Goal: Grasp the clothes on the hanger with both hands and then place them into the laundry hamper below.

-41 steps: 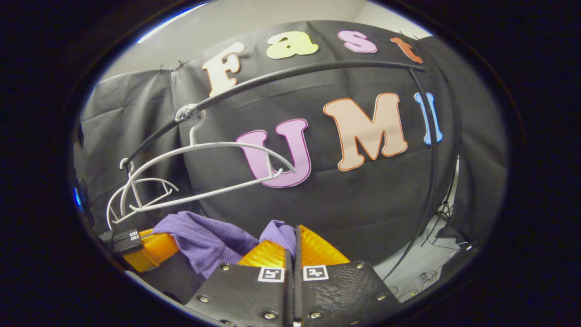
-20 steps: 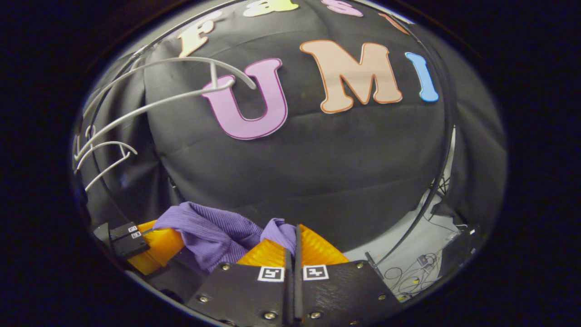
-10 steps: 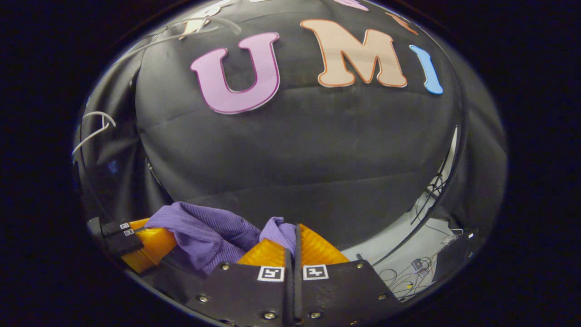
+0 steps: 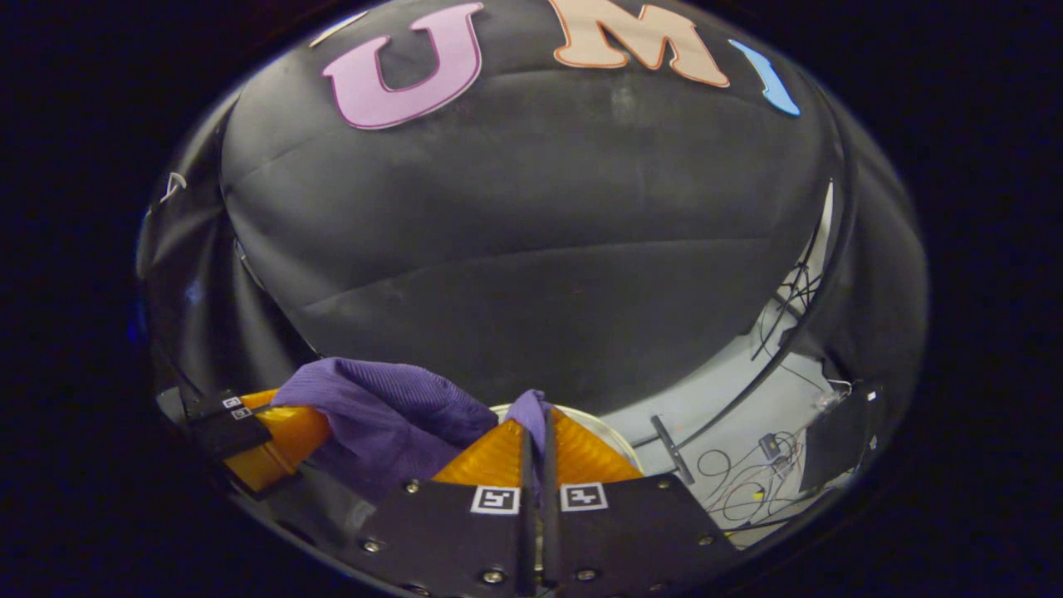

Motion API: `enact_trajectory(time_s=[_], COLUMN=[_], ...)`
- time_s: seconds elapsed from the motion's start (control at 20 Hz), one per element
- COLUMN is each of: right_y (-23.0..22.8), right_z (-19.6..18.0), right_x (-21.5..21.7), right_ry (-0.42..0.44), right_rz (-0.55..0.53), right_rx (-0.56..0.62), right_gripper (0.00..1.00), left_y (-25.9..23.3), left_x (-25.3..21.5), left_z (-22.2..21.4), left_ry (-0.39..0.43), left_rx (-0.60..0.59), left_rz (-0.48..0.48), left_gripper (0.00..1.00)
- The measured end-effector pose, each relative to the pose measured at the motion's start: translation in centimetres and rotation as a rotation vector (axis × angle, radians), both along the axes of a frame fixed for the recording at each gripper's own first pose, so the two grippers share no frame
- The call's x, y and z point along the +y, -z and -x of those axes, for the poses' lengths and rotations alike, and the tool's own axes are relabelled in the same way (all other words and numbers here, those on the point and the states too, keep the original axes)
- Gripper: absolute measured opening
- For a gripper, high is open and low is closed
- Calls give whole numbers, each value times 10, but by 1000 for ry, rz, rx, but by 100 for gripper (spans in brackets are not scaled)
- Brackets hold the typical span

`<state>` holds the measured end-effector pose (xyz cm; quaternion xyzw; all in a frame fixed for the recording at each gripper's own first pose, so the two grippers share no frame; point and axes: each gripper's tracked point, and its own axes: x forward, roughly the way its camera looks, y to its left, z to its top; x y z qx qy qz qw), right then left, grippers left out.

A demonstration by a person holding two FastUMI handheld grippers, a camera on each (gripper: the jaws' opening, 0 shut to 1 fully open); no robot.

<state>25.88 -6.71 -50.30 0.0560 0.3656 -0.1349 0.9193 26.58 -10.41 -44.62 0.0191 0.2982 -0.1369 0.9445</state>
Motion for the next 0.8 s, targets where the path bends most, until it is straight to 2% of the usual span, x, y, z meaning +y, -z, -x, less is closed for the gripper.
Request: enact_trajectory(time_s=[0.1, 0.15, 0.2, 0.35, 0.4, 0.5, 0.55, 0.6, 0.8], right_y=[6, 7, 8, 16, 18, 23, 25, 24, 17], right_z=[3, 2, 4, 17, 20, 27, 30, 34, 45], right_x=[0, -2, -7, -15, -16, -15, -14, -12, -2], right_ry=[11, 15, 22, 30, 34, 43, 45, 46, 36], right_rz=[-12, -10, 6, 35, 35, 23, 17, 13, 2], right_rx=[17, 18, 26, 65, 76, 92, 100, 109, 135], right_gripper=[7, 13, 21, 100, 100, 100, 96, 100, 100], left_y=[25, 35, 42, 49, 48, 47, 47, 49, 41], left_x=[-10, -16, -17, -4, -3, 2, 4, 5, 10], left_z=[11, 16, 19, 13, 17, 19, 19, 23, 39], left_ry=[15, 38, 41, 11, 9, -12, -18, -21, -25], left_rx=[92, 140, 162, 156, 166, 173, 177, 189, 228], left_rz=[43, 56, 39, -20, -15, -21, -28, -37, -37], left_gripper=[5, 16, 36, 96, 93, 94, 94, 94, 95])
